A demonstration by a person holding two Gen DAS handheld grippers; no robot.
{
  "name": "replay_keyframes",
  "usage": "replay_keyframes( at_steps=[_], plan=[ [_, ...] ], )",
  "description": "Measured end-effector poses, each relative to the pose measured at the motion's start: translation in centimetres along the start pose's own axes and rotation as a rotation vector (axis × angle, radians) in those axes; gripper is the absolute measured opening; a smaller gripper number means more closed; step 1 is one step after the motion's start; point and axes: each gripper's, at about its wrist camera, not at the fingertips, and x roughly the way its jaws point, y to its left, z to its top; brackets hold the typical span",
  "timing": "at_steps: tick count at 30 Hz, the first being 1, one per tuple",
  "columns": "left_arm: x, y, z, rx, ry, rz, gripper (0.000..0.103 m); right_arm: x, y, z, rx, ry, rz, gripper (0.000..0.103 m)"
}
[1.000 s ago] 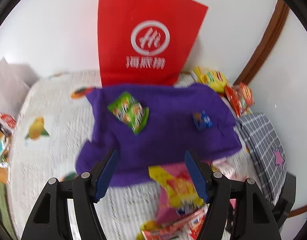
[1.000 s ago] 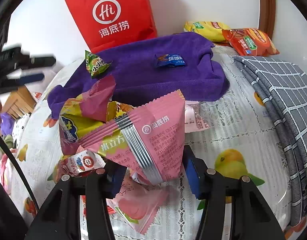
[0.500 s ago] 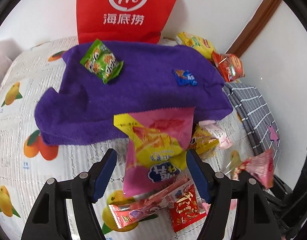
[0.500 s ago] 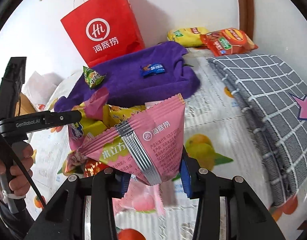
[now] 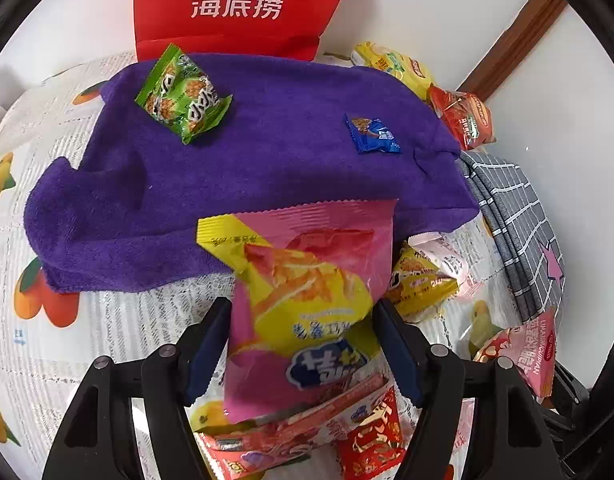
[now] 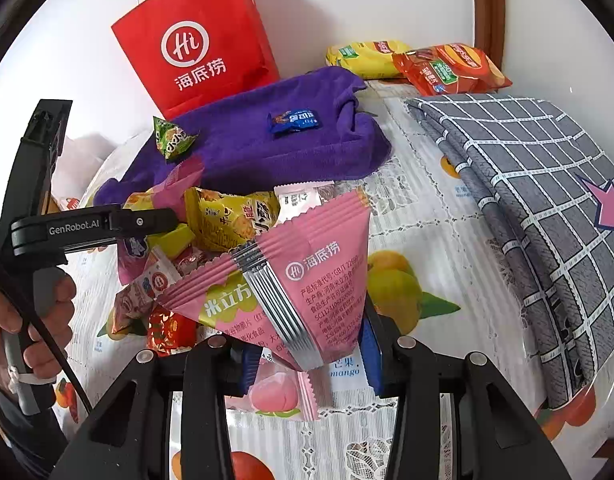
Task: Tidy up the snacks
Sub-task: 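Lift both held packets and carry them over the purple towel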
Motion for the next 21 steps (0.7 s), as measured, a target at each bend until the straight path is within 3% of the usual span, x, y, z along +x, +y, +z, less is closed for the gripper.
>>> replay_keyframes(
  at_steps=[2, 10, 21],
  plan=[
    [0.1, -0.1, -0.1, -0.003, -0.007, -0.003, 0.069, 0.0, 0.0, 0.0, 0.001, 0.002, -0.003, 0.042],
    [-1.2, 0.5, -0.6, -0.024, -0.03, -0.029, 0.049, -1.1, 0.2, -0.2, 0.003, -0.021, -0.004, 0.042],
    [-6.1, 0.7, -1.4, -0.028, -0.118, -0.033, 0.048, -3.8, 1.2, 0.5, 0.002, -0.061, 0.007, 0.042]
  ],
)
